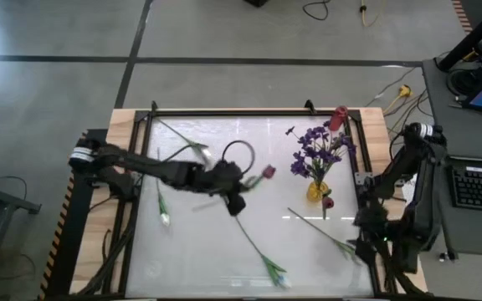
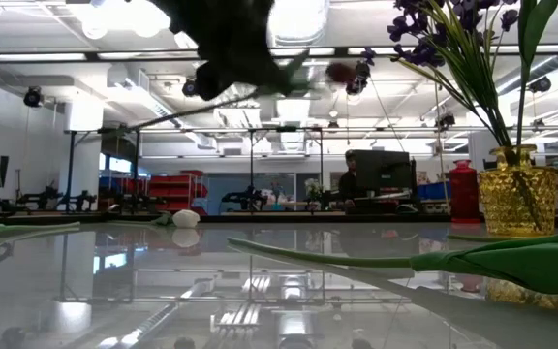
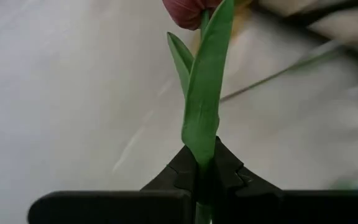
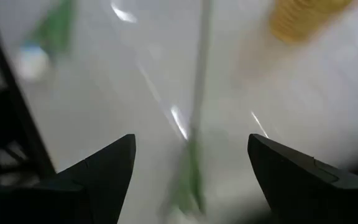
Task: Sort flowers into vase by color
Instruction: Put the red flower into the yellow vase
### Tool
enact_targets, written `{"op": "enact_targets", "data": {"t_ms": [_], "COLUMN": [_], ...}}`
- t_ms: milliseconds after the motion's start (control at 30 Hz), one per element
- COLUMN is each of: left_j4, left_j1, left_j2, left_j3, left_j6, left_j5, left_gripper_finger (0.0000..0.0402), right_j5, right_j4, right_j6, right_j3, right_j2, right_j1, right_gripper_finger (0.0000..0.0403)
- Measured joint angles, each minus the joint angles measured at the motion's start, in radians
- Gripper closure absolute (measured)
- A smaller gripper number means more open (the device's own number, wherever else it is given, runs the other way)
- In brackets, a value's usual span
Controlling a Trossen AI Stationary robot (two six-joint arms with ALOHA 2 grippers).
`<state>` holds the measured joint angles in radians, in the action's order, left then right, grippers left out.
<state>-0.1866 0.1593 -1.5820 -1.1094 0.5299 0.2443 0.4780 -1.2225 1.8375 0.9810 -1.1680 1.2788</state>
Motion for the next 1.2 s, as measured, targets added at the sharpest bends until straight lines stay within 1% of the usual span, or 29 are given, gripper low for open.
{"op": "enact_targets", "data": {"t_ms": [67,167,200,267,333,367,433,500,600,667,767,867,933,1067,1200], "left_j4": [0.242,0.577,0.661,0.794,0.890,0.931,0.988,0.998,0.993,0.978,0.964,0.959,0.961,0.962,0.964], "left_j1": [0.038,0.090,0.108,0.138,0.164,0.174,0.191,0.198,0.206,0.211,0.215,0.218,0.218,0.217,0.217], "left_j2": [0.010,-0.017,-0.036,-0.091,-0.151,-0.181,-0.241,-0.296,-0.363,-0.398,-0.432,-0.445,-0.446,-0.446,-0.446], "left_j3": [0.084,0.176,0.199,0.221,0.222,0.216,0.178,0.121,0.023,-0.042,-0.105,-0.139,-0.152,-0.177,-0.203], "left_j6": [0.007,-0.016,-0.031,-0.059,-0.088,-0.102,-0.134,-0.168,-0.216,-0.243,-0.282,-0.335,-0.383,-0.461,-0.509], "left_j5": [-0.002,-0.003,-0.002,0.002,0.004,0.005,0.002,-0.019,-0.078,-0.105,-0.132,-0.149,-0.158,-0.162,-0.180], "left_gripper_finger": [0.0401,0.0402,0.0402,0.0402,0.0402,0.0402,0.0402,0.0402,0.0402,0.0402,0.0401,0.0401,0.0401,0.0401,0.0401], "right_j5": [0.125,0.373,0.462,0.623,0.749,0.798,0.856,0.880,0.883,0.885,0.910,0.939,0.940,0.918,0.870], "right_j4": [0.098,0.263,0.319,0.430,0.544,0.603,0.717,0.831,0.967,1.009,1.025,1.025,1.020,1.023,1.024], "right_j6": [-0.016,-0.048,-0.052,-0.059,-0.066,-0.077,-0.120,-0.189,-0.329,-0.419,-0.538,-0.672,-0.770,-0.955,-1.100], "right_j3": [-0.035,-0.085,-0.101,-0.134,-0.159,-0.168,-0.172,-0.170,-0.140,-0.113,-0.059,-0.010,0.018,0.081,0.146], "right_j2": [-0.035,-0.095,-0.117,-0.165,-0.220,-0.248,-0.303,-0.348,-0.398,-0.412,-0.408,-0.384,-0.366,-0.348,-0.346], "right_j1": [0.000,-0.004,-0.009,-0.027,-0.051,-0.068,-0.102,-0.139,-0.187,-0.205,-0.217,-0.217,-0.224,-0.242,-0.259], "right_gripper_finger": [0.0101,0.0101,0.0101,0.0101,0.0101,0.0101,0.0101,0.0101,0.0101,0.0101,0.0101,0.0101,0.0101,0.0104,0.0120]}}
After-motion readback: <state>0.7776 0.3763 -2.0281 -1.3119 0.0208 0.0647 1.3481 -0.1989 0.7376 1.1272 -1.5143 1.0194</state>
